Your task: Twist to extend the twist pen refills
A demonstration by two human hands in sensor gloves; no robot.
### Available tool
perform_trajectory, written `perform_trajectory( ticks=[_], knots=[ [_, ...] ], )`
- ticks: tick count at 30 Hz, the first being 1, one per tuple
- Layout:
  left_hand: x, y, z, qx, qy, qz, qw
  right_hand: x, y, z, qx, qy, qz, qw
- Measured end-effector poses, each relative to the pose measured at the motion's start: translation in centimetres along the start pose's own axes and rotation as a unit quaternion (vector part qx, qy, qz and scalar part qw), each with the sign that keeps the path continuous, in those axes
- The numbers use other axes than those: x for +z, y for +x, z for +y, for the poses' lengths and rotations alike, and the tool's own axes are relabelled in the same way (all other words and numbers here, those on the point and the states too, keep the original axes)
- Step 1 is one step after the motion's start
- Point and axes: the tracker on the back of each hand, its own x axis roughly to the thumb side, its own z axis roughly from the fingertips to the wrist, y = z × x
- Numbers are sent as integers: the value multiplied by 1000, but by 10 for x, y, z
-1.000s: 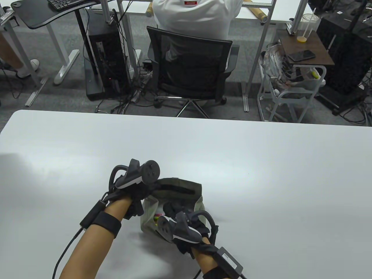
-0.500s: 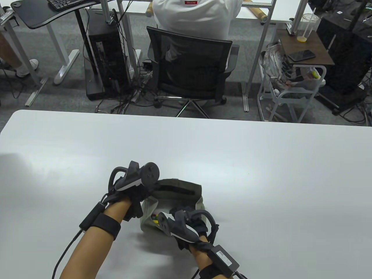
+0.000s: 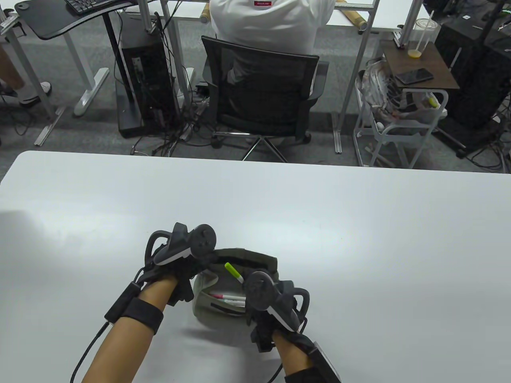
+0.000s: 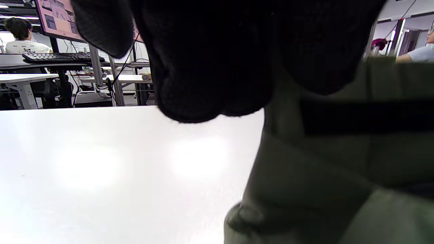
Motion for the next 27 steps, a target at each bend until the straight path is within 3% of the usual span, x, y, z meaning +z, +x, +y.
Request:
perform_trajectory(
  ticks=[5,9,13,16,27],
  knots=[
    [36,18,63,69,104,-27,992,7,-7,-28,-135,-31,28,990],
    [55,47,96,151,136,-61,977,14,-3,-25,-151,-58,14,987],
    [61,77,105,83,98,-68,989,16,1,-22,-135,-63,6,989],
    [64,93,105,39,127,-74,988,18,3,-22,-130,-71,4,989],
    [64,100,102,32,127,-97,987,20,2,-20,-125,-71,3,990]
  ],
)
